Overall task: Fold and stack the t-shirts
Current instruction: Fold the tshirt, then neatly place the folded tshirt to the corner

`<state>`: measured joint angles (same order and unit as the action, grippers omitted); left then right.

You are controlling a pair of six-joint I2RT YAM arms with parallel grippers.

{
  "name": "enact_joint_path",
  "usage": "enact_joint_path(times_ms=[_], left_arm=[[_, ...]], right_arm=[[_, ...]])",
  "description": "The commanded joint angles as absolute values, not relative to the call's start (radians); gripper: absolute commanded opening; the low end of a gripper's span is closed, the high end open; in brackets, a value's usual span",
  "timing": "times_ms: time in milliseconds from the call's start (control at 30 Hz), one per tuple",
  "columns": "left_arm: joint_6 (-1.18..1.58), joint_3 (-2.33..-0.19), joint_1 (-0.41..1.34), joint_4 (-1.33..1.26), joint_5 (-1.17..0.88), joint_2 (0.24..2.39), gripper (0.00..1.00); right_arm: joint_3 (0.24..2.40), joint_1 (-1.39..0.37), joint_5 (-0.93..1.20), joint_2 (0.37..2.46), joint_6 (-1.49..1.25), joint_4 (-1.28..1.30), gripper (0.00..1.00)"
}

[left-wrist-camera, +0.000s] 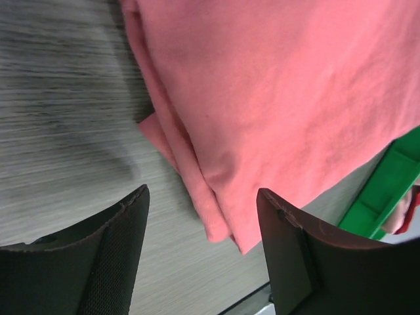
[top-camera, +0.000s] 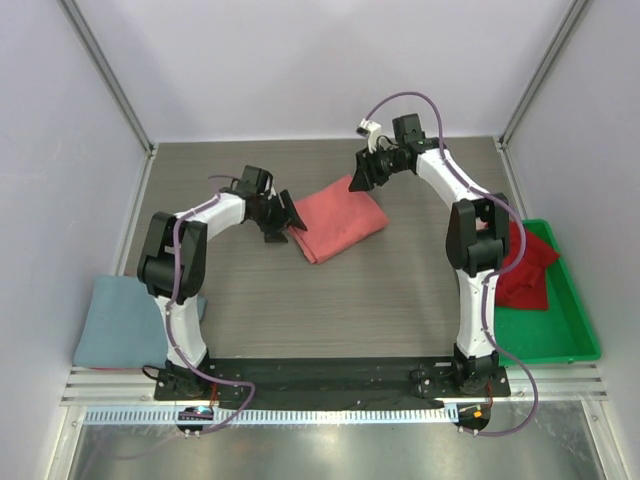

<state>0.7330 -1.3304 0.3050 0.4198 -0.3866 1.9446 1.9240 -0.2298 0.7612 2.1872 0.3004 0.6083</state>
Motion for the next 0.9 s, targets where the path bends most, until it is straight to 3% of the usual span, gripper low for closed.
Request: enact_joint_path(times_ms=[0, 433, 867], left_arm=[[0.897, -1.293, 0.299, 0.324, -0.452, 1.976, 0.67], [1.043, -1.287, 0.324, 0.288, -0.383, 2.066, 0.61], [1.048, -1.382, 0.339, 0.245, -0.411, 2.135, 0.41]], right_arm=[[1.895, -0.227, 0.756, 2.213, 0.347, 0.620, 0.47], [1.867, -0.227, 0.706, 2.304, 0.408, 0.632, 0.45], [1.789, -0.227, 0.683, 2.264, 0.351, 0.623, 0.45]])
